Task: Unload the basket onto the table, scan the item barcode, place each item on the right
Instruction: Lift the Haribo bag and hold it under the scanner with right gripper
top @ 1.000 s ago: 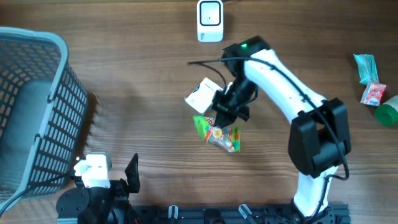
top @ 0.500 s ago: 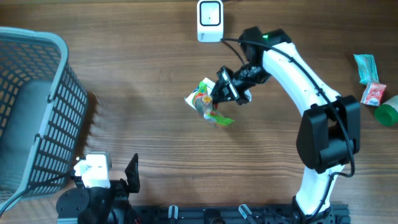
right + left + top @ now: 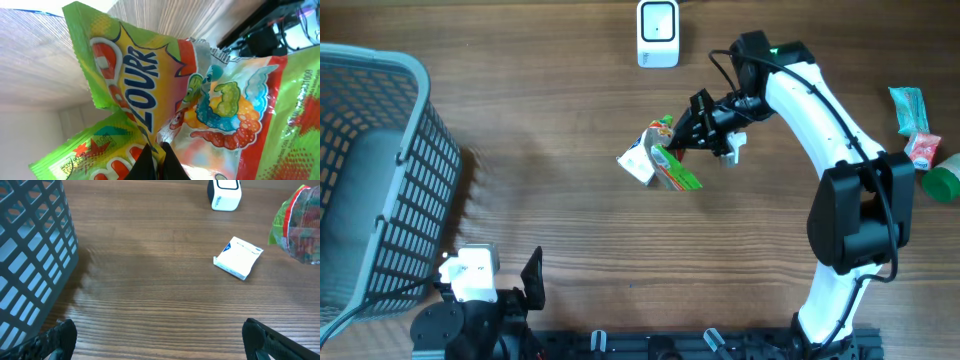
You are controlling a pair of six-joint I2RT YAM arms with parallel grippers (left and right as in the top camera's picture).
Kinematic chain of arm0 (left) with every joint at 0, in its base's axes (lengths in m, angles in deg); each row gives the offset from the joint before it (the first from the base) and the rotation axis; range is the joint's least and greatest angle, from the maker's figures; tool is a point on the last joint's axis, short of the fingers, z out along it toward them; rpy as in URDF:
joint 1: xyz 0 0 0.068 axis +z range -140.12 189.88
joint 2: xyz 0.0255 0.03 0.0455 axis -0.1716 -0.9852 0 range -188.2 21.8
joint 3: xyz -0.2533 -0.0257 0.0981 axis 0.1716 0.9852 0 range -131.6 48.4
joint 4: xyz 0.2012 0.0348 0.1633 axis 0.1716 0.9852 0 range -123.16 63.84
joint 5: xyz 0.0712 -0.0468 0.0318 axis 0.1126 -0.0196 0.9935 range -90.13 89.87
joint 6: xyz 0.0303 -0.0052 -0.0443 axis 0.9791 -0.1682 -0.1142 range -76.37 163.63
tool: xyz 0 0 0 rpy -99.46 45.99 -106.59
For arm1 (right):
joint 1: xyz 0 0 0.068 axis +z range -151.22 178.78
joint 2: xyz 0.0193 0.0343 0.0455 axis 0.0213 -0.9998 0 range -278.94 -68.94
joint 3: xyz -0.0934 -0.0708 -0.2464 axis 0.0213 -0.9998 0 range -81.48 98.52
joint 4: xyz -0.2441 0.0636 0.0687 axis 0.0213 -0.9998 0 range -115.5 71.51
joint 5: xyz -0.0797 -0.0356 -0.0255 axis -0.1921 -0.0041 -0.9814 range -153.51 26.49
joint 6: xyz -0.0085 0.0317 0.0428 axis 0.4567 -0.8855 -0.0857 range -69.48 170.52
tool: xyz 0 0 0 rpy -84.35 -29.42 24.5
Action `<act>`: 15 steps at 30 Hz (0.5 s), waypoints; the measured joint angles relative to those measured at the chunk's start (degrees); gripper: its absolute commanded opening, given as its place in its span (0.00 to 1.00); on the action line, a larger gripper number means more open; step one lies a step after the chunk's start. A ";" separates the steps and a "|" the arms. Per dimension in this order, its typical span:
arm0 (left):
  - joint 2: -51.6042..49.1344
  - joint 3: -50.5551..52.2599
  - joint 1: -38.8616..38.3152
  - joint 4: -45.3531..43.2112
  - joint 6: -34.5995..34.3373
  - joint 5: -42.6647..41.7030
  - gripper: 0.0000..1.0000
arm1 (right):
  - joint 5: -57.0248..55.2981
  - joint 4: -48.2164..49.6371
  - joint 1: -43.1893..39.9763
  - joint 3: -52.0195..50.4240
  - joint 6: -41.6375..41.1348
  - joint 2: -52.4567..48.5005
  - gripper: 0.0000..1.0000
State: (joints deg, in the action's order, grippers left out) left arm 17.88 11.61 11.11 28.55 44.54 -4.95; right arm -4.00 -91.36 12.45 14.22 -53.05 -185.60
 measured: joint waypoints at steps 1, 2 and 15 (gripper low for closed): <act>0.00 0.00 0.00 0.02 0.00 0.00 1.00 | -0.13 -0.17 0.00 0.02 1.03 0.00 0.05; 0.00 0.00 0.00 0.02 0.00 0.00 1.00 | -0.37 -0.70 0.00 0.00 2.10 0.00 0.04; 0.00 0.00 0.00 0.02 0.00 0.00 1.00 | -16.76 -4.68 0.00 0.02 25.49 0.00 0.04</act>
State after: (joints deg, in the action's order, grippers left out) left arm 17.88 11.61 11.11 28.58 44.54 -4.95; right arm -20.77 -96.03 12.45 14.24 -27.57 -185.60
